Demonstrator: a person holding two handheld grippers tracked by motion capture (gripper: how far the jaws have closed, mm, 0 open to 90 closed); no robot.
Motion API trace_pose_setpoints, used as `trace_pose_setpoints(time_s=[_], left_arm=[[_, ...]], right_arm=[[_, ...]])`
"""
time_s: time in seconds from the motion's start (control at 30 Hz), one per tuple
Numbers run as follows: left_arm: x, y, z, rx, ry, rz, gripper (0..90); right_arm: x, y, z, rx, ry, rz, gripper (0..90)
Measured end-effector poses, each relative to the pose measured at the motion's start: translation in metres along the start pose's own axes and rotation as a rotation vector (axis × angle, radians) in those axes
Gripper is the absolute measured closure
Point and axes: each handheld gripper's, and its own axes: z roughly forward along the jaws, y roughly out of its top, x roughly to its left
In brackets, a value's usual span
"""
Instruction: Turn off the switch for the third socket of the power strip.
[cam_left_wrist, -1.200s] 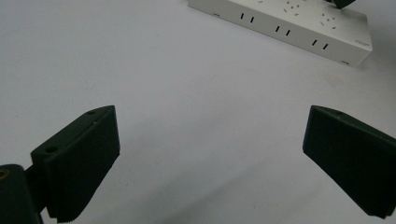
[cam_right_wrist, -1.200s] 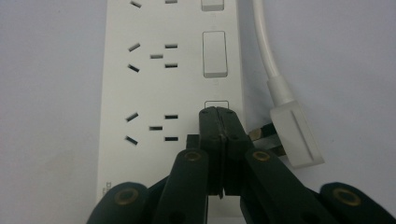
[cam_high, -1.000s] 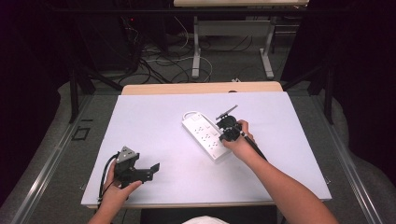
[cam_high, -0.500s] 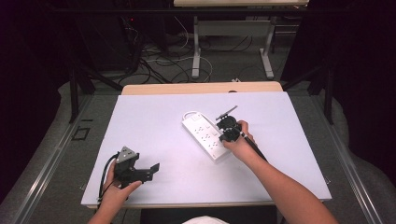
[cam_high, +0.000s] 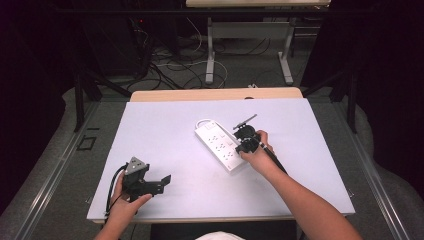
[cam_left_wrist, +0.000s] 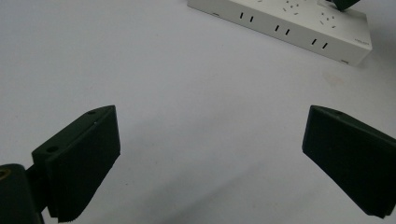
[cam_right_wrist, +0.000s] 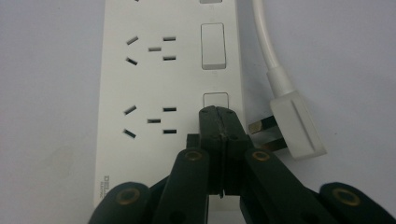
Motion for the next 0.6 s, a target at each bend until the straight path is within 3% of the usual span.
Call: trace_pose_setpoints(time_s=[0.13,0.2,0.27,0.57,0.6], left_arm=[[0.0001,0.0000,-0.0001,0.000,0.000,0.000,4.1],[0.0001,-0.0001,-0.0002,0.000,0.000,0.000,4.2],[-0.0003,-0.0004,0.0004,-0.005,0.000,-0.008,4.2],[0.0000,-0.0002,0.0002,0.002,0.000,-0.006,4.3],[-0.0001,-0.0003,0.0005,0.000,0.000,-0.007,4.3]], right_arm=[[0.0002,0.0001,-0.0006,0.009,0.001,0.008,90.0],[-0.0022,-0.0005,-0.0002,-0.002,0.005,-0.012,90.0],[-0.0018,-0.0008,0.0007,-0.016,0.015,0.025,90.0],[-0.0038,0.0008,-0.0010,0.010,0.029,0.046,88.3],[-0.0037,0.0002,0.0003,-0.010,0.030,0.047,87.3]])
